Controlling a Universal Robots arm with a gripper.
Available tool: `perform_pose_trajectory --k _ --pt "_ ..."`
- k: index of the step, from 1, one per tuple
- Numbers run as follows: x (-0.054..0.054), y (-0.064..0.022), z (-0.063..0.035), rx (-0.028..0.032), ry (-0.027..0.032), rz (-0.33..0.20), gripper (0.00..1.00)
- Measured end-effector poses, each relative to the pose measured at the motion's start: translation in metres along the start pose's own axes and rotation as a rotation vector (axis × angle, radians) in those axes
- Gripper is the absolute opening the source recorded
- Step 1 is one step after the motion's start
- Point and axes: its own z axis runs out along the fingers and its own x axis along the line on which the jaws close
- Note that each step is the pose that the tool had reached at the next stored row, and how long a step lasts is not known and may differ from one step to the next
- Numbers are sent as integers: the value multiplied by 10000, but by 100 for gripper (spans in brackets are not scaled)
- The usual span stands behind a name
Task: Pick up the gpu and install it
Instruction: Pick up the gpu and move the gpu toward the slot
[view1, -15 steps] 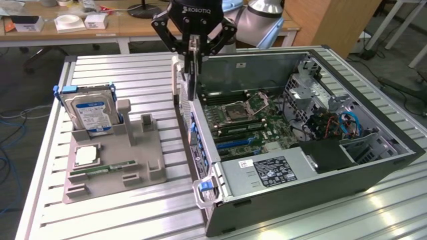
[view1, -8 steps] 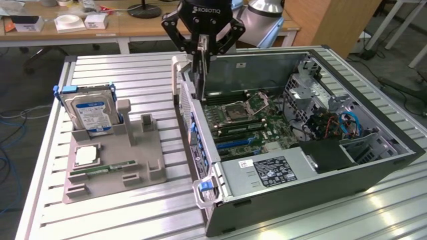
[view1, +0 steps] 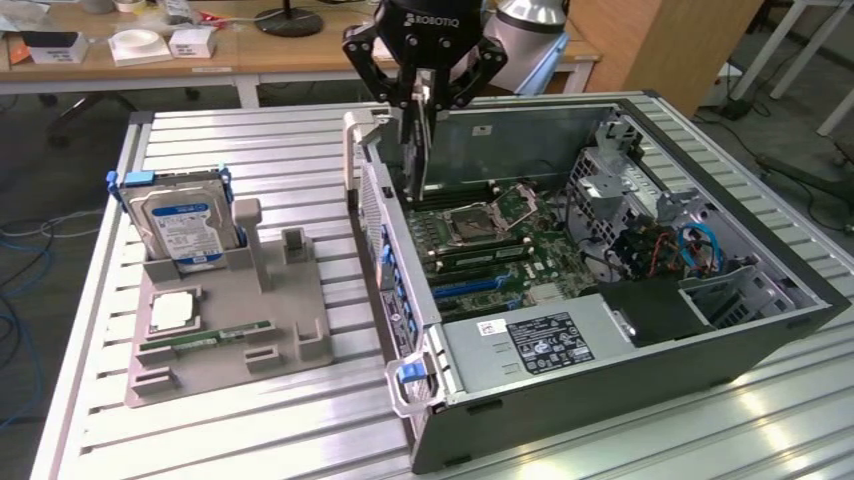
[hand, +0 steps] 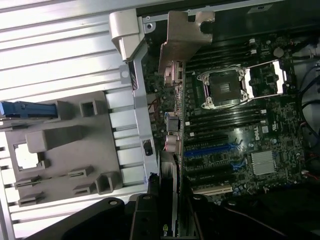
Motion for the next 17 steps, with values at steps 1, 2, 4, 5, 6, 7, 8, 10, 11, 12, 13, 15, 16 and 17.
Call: perform_pose_trajectory --k 1,2,4,5,6,7,8,10,11,12,13,15,16,17 --pt "-23 4 0 -1 1 -5 27" --pt "-46 9 0 -1 0 -10 27" --pt "-96 18 0 0 1 -21 27" --pt "-120 23 0 0 1 -26 27" --pt "-145 28 1 0 1 -33 27" --pt "-169 32 1 0 2 -40 27" --pt "-193 37 1 1 2 -49 27" --pt "-241 46 1 1 2 -67 27" --pt "-262 50 2 1 3 -75 27" --pt "-283 54 2 0 2 -82 27" --pt "-303 58 2 0 3 -90 27" --pt "-344 66 2 1 3 -108 27" --pt "-367 70 3 1 4 -118 27" --pt "-387 74 3 1 5 -127 27"
